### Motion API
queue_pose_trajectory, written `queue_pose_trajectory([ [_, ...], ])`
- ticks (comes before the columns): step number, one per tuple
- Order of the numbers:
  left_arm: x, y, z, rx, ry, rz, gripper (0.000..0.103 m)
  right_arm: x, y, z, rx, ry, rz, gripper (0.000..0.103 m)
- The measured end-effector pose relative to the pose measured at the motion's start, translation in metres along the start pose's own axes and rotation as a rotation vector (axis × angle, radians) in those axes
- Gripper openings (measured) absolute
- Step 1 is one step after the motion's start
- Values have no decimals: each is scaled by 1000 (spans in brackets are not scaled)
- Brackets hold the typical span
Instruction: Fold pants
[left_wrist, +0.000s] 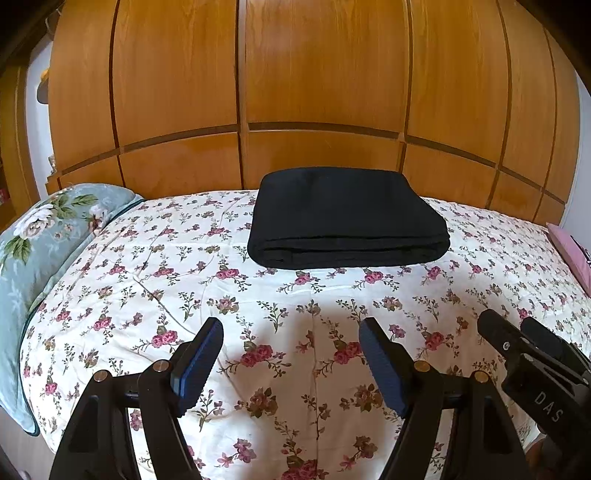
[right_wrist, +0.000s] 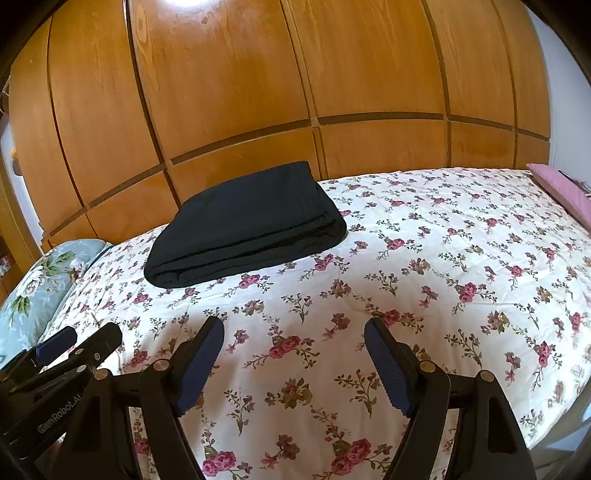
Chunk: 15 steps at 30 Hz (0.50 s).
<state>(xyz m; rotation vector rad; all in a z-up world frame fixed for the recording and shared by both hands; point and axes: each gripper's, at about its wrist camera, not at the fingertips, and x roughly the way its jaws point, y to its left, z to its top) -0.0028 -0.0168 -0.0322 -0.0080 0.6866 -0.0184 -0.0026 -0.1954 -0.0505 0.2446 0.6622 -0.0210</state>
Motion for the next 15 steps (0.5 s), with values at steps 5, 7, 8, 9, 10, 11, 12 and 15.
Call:
queue_pose_trajectory([
  [5, 3, 1, 0, 1, 4, 0, 77, 2, 0, -1, 1, 6, -2, 79],
  [7, 4, 1, 0, 4, 6, 2, 77, 3, 0, -1, 0, 9, -2, 79],
  [8, 5, 1, 0, 5, 7, 0, 77, 4, 0, -1, -2, 11, -2, 79],
  [9, 5, 0, -1, 6, 7, 1, 77, 4, -1, -1, -3, 13, -1, 79],
  [10, 6, 0, -1, 7, 7, 2, 77, 5, -1, -1, -3, 15, -1, 79],
  [11, 6, 0, -1, 8, 8, 1, 77, 5, -1, -2, -2, 16, -1, 79],
  [12, 6, 0, -1, 7, 8, -1, 77, 6, -2, -2, -2, 19, 0, 79],
  [15, 7, 0, 0, 7, 6, -2, 77, 6, -2, -2, -2, 17, 0, 79],
])
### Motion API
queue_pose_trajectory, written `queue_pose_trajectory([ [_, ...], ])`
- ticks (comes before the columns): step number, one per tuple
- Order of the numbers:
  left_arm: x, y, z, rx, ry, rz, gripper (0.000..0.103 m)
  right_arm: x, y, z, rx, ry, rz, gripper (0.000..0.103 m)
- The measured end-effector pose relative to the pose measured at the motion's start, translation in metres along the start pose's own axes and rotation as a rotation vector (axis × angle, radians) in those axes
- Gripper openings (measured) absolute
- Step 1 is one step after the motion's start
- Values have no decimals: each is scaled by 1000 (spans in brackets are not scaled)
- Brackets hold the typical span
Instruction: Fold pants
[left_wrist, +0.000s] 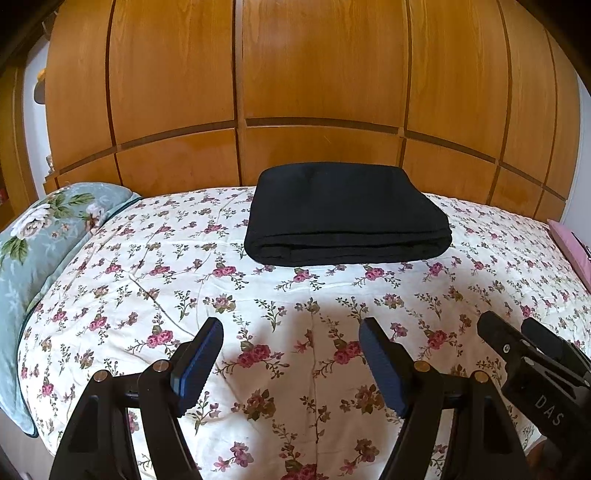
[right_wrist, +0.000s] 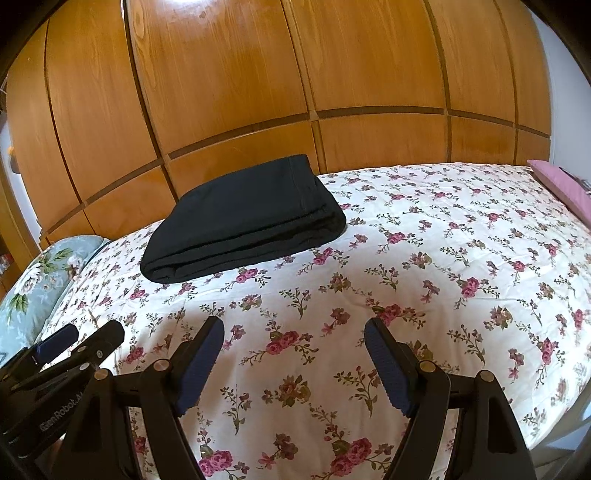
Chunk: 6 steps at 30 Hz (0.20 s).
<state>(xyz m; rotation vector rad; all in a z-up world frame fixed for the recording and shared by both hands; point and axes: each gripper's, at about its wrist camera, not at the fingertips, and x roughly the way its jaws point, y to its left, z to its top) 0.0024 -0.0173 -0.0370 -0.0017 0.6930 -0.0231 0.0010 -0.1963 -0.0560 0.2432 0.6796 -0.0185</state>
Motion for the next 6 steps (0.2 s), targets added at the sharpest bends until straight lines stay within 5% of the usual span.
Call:
queue_pose_trajectory([
  [6, 6, 0, 1, 2, 13, -2, 77, 3, 0, 0, -3, 7, -5, 79],
])
